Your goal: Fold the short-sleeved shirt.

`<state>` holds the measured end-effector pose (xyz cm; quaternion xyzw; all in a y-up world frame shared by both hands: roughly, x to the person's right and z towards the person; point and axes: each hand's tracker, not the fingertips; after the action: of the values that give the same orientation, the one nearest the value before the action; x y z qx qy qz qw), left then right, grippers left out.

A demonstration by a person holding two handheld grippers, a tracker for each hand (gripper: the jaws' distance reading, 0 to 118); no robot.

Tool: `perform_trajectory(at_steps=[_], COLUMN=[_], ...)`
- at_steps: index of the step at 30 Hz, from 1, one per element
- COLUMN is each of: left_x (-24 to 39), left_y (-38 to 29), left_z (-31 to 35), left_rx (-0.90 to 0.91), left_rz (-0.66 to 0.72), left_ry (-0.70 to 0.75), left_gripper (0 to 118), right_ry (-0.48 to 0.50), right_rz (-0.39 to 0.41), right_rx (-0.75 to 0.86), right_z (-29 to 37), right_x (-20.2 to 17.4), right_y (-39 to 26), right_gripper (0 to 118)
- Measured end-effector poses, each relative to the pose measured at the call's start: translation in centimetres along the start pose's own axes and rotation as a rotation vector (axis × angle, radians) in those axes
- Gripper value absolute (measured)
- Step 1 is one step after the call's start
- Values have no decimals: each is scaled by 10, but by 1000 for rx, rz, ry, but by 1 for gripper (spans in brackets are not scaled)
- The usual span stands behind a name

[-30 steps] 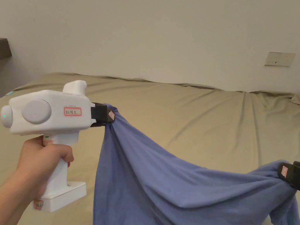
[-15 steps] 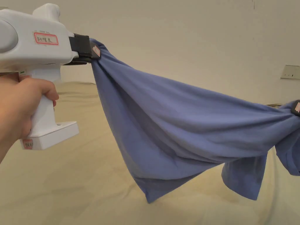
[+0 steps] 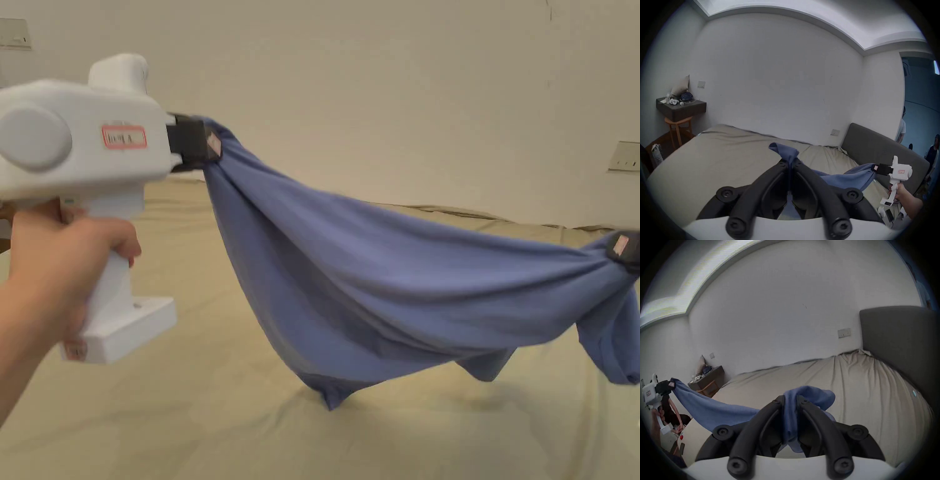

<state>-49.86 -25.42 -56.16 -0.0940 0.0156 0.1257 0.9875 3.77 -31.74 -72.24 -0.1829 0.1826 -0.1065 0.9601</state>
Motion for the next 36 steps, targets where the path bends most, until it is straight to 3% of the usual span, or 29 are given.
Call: perform_trajectory(at_steps=[5, 10, 15, 24, 26, 28, 29, 30, 33, 36], left_x=[-1, 4, -8, -22, -21, -12, -8, -6, 10, 33], left_y=[-88, -177, -251, -345, -354, -353, -350, -345, -311, -283], left_z=[30, 86, 142, 202, 207, 211, 216, 223, 243, 255], left_rx=[-79, -135, -241, -455, -488, -525, -519, -495, -327, -218], left_rz=[56, 186, 212, 359, 387, 364, 344, 346, 314, 155], left_ry=[3, 27, 90, 191, 196, 261, 279, 257, 210, 189], left_gripper=[1, 1, 1, 1, 2, 26, 52, 88, 91, 91], right_ry=[-58, -92, -147, -151, -138, -94, -60, -35, -24, -72], right_rz=[-24, -25, -43, -53, -40, -55, -66, -68, 3, 114], right_rx=[-116, -197, -321, -410, -402, -369, -350, -314, -208, -146], right_z=[11, 55, 104, 130, 131, 139, 146, 158, 190, 222], right_x=[25, 40, 51, 56, 60, 59, 57, 52, 33, 8], right_y=[-70, -138, -198, -247, -247, -241, -236, -230, -211, -203], right_gripper=[15, 15, 15, 15, 24, 69, 87, 92, 92, 92])
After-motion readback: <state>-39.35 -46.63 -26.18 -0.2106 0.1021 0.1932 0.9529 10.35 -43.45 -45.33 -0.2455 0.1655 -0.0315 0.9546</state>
